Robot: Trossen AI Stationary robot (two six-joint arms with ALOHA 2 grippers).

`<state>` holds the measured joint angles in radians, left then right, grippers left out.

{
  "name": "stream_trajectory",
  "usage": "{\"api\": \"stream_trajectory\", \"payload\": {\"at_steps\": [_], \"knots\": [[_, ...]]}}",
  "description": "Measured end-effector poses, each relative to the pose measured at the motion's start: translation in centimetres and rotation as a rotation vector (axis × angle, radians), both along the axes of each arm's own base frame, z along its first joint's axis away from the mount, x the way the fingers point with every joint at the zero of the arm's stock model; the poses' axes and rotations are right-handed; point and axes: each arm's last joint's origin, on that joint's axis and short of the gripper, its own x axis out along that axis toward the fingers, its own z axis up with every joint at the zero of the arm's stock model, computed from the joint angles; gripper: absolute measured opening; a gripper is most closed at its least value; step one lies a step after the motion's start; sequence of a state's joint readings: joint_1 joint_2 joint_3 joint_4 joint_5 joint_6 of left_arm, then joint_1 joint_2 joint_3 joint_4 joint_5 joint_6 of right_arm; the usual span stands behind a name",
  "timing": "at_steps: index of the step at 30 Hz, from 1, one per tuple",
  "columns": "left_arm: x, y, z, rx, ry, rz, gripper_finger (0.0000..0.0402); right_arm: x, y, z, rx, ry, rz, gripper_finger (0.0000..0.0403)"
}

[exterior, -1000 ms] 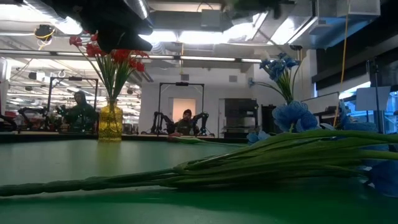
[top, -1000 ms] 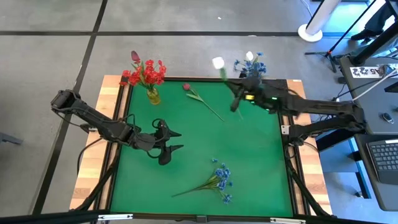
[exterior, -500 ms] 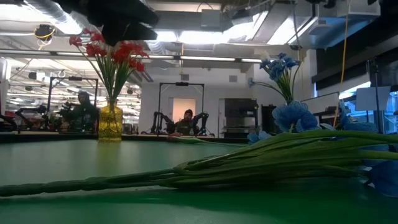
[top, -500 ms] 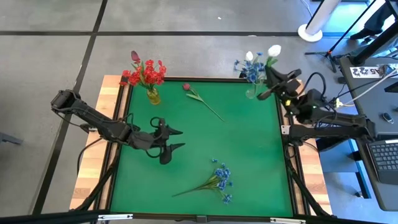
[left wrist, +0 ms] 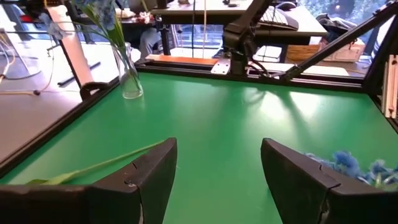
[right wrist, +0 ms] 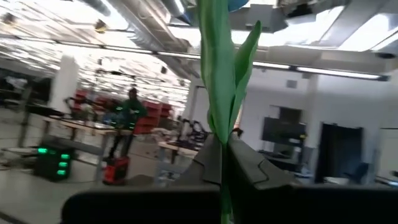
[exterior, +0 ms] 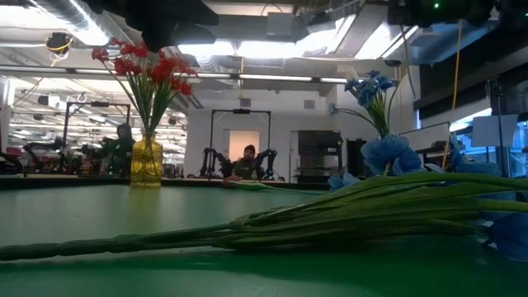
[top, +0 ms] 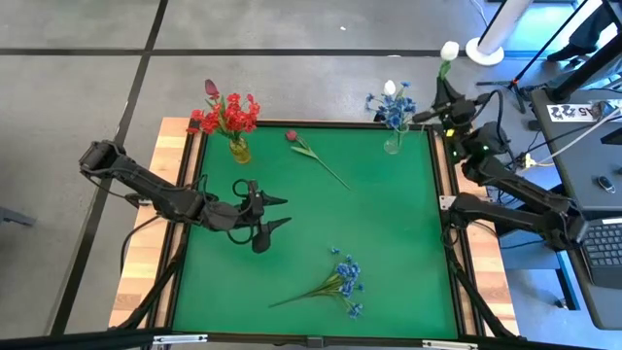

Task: Sort flowers into vase by color
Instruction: Put the white flower into the transparent vase

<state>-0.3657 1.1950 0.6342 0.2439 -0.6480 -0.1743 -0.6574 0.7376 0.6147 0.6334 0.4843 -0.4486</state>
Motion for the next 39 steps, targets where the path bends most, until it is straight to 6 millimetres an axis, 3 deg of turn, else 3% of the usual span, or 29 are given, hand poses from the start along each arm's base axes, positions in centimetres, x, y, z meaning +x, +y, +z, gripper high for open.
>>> {"api": "stream_trajectory", "payload": {"at_steps": [4, 8, 19, 31, 39], "knots": [[0.2, 0.6, 0.0, 0.001, -0.001, 0.024, 0.0229, -0.7, -1.6, -0.2, -0.011, 0.016, -0.051, 0.0001], [0.4, 1.2, 0.0, 0.000, -0.003, 0.050, 0.0229, -0.9, -3.1, -0.6, -0.003, -0.012, 0.012, 0.0001], [0.6, 2.2, 0.1, 0.000, -0.005, 0.089, 0.0229, 1.0, -9.0, -4.0, 0.080, -0.075, 0.170, 0.0001], [0.6, 2.2, 0.0, 0.017, 0.004, 0.084, 0.0229, 1.6, -9.7, -5.3, 0.163, -0.026, 0.186, 0.0003], [0.6, 2.2, 0.0, 0.017, 0.004, 0.083, 0.0229, 1.2, -9.2, -5.4, 0.209, 0.045, 0.167, 0.0002]]}}
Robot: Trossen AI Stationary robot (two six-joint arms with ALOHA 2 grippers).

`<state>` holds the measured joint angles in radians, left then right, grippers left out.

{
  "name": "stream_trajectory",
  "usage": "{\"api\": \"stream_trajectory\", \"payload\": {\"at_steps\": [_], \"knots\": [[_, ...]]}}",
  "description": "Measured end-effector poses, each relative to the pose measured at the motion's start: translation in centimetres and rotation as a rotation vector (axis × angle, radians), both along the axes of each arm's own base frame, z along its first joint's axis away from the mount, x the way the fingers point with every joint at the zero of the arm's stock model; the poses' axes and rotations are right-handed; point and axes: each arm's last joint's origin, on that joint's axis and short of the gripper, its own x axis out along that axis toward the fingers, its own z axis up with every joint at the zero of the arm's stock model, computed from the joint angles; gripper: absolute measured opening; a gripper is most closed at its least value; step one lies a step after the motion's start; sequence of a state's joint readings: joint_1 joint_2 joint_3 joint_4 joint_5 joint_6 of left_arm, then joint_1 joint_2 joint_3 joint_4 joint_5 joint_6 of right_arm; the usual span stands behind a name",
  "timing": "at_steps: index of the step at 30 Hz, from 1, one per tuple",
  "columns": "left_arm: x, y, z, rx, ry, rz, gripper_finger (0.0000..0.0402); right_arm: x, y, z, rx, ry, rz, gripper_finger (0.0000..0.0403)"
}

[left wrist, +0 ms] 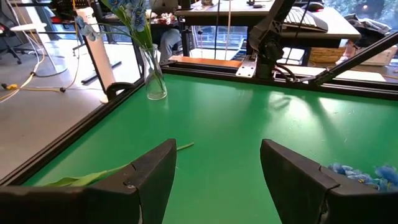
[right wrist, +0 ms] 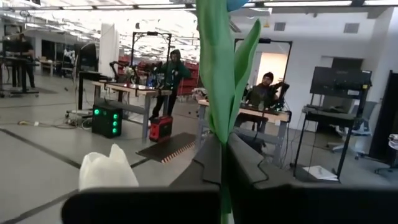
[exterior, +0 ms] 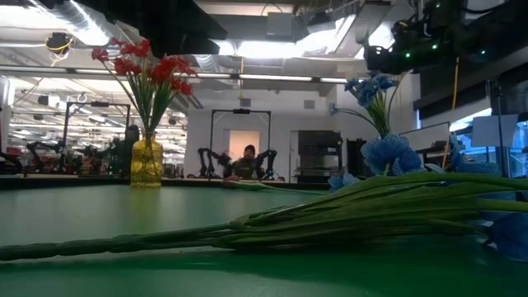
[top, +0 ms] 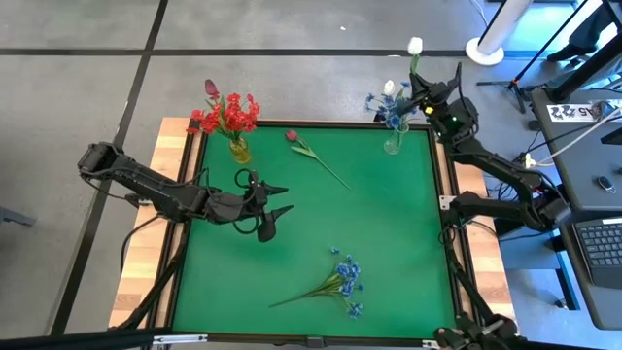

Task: Sort flowers into vase by color
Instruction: Put the white flower into the transparent vase

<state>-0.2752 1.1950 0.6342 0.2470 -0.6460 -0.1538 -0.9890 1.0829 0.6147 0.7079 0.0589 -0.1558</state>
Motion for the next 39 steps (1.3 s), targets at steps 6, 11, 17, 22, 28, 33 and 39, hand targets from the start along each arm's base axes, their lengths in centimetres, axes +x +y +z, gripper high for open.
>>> {"api": "stream_trajectory", "payload": {"at_steps": [6, 11, 17, 22, 28, 33, 39], "knots": [[0.0, 0.0, 0.0, 0.001, 0.000, 0.002, 0.0229, -0.9, 1.3, 1.1, -0.009, 0.000, -0.007, 0.0001], [0.0, 0.1, 0.0, 0.013, 0.001, 0.020, 0.0229, -1.0, 1.4, 0.8, 0.025, 0.021, -0.009, 0.0002], [0.0, 0.1, 0.0, 0.014, 0.000, 0.020, 0.0229, -0.8, 1.2, 0.5, 0.035, 0.032, 0.003, 0.0002], [0.0, 0.3, 0.0, 0.016, 0.001, 0.031, 0.0229, -0.8, 1.2, 0.8, 0.004, 0.013, -0.003, 0.0002], [0.1, 0.7, 0.0, 0.016, 0.001, 0.047, 0.0229, -0.8, 1.2, 0.9, -0.006, 0.007, -0.003, 0.0002], [0.1, 0.7, 0.0, 0.016, 0.000, 0.048, 0.0229, -0.4, 0.6, 0.0, 0.030, 0.051, -0.006, 0.0002], [0.1, 0.7, 0.0, 0.016, 0.000, 0.048, 0.0229, 0.3, -0.4, -1.2, 0.059, 0.082, -0.009, 0.0002]]}}
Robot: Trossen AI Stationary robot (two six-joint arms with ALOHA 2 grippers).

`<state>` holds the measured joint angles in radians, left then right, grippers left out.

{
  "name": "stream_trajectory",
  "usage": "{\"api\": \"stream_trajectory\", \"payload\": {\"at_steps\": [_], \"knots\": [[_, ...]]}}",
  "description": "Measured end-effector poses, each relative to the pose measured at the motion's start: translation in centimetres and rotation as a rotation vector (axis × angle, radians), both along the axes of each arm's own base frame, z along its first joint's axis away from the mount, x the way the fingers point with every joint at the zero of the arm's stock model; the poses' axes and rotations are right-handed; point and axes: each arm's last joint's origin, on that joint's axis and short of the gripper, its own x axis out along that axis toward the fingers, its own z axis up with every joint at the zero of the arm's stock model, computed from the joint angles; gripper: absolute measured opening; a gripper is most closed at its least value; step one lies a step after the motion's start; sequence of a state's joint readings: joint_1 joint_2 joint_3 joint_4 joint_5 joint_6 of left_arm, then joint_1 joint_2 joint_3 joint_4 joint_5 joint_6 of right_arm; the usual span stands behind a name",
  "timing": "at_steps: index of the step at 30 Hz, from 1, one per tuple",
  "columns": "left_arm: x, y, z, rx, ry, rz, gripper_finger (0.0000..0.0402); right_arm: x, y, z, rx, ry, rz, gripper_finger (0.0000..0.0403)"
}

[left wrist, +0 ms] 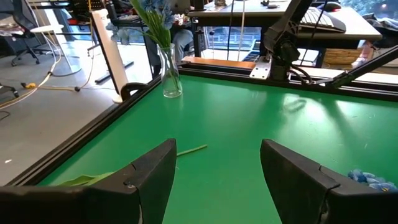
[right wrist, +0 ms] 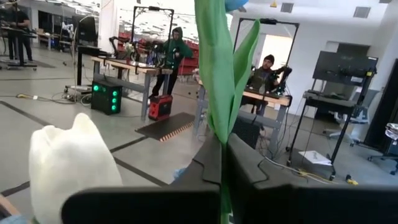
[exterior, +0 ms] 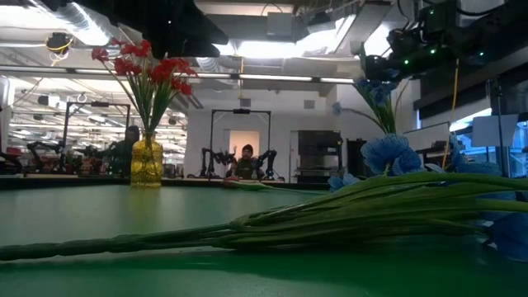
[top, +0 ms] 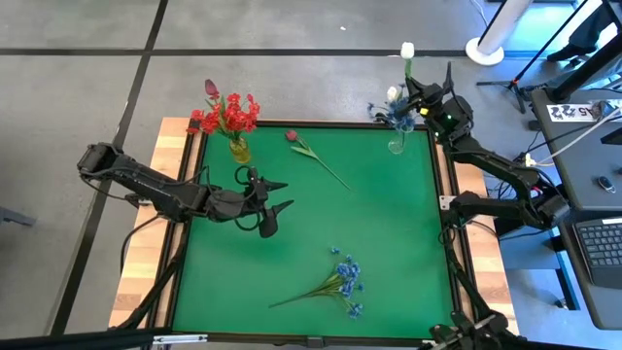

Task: Sort flowers into vase by color
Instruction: Put the white flower into the transparent vase

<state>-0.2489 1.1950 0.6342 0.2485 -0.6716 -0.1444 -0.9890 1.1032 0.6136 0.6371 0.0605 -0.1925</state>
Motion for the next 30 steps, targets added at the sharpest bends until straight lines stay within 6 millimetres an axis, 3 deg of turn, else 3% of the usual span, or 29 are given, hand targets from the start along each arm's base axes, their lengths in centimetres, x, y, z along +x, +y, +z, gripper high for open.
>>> {"api": "stream_trajectory", "payload": {"at_steps": [6, 20, 30], "knots": [[0.0, 0.0, 0.0, 0.000, 0.000, 0.000, 0.0229, 0.1, -0.2, -0.2, 0.000, -0.001, -0.001, 0.0017], [0.0, 0.0, 0.0, -0.001, 0.000, 0.000, 0.0229, -0.4, 0.4, 0.2, 0.018, 0.014, -0.037, 0.0111], [0.0, 0.0, 0.0, -0.001, -0.001, 0.000, 0.0229, -1.3, 1.8, 1.2, 0.011, 0.028, -0.039, 0.0125]]}}
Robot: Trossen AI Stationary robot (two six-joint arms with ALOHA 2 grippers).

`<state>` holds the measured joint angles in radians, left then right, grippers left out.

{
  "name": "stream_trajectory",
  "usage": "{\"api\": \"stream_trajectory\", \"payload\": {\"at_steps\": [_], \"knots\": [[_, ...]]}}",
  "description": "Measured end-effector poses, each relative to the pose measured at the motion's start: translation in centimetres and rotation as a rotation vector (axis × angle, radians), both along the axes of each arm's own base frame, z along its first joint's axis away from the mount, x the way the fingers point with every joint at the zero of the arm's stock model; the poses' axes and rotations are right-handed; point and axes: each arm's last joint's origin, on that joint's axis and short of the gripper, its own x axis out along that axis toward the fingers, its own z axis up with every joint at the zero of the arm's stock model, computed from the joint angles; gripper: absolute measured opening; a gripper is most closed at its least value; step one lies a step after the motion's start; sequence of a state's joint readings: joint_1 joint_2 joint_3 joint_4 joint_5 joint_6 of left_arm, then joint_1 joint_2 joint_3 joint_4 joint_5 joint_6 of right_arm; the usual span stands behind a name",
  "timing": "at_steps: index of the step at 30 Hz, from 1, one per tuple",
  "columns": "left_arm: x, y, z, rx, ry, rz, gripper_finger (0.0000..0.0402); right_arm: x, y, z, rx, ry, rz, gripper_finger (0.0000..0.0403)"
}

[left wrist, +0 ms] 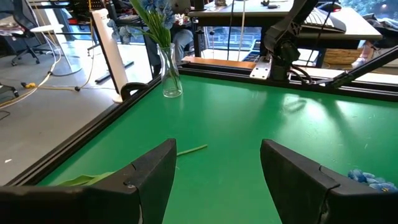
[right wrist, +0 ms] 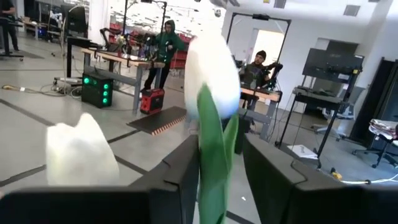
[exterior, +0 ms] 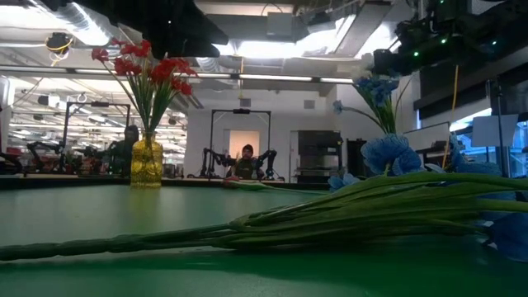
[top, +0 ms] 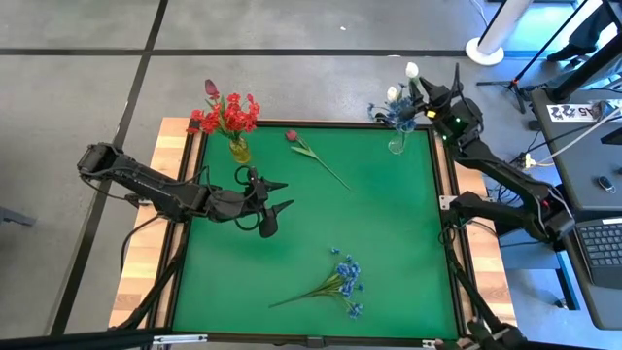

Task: Sort flowers into vase by color
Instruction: Put the white flower into the transparent vase

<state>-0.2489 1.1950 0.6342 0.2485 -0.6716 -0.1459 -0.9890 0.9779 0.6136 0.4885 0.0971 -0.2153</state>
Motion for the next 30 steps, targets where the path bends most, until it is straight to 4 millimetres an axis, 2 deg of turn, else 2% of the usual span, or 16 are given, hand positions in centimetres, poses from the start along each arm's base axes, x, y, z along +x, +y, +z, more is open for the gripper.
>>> {"api": "stream_trajectory", "payload": {"at_steps": [10, 22, 30], "knots": [[0.0, 0.0, 0.0, 0.000, 0.000, 0.000, 0.0229, -1.8, 2.7, 0.6, 0.075, 0.056, -0.024, 0.0134], [0.0, 0.0, 0.0, 0.000, 0.000, 0.000, 0.0229, -2.1, 3.2, 0.6, 0.130, 0.074, -0.015, 0.0269], [0.0, 0.0, 0.0, 0.011, 0.006, -0.003, 0.0229, -2.5, 4.0, 2.5, 0.302, 0.124, 0.024, 0.0317]]}}
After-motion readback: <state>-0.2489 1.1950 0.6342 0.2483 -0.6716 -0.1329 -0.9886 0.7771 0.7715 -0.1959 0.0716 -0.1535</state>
